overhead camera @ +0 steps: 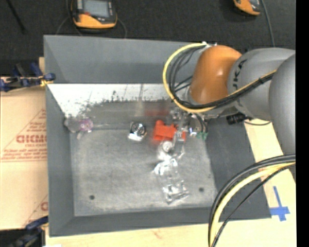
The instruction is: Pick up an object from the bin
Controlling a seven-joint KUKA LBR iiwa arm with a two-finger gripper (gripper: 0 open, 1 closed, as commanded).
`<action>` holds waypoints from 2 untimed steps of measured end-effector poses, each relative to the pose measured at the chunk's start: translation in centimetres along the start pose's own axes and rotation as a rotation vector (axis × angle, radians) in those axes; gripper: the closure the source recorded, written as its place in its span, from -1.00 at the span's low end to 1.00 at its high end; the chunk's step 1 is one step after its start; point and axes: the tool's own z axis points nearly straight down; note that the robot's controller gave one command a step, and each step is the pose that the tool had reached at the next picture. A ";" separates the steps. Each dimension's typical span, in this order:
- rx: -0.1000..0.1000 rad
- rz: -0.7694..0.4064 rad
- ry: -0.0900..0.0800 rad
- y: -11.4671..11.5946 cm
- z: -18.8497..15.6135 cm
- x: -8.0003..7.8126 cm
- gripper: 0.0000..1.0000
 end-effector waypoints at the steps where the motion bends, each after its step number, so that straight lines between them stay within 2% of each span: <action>1: 0.001 0.194 0.000 -0.1 -2.8 -1.2 -1.00; 2: 0.002 0.369 0.008 -1.0 3.1 -1.3 -1.00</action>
Offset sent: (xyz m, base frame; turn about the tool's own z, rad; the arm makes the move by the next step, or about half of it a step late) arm 0.0099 -0.0015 0.0254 0.1960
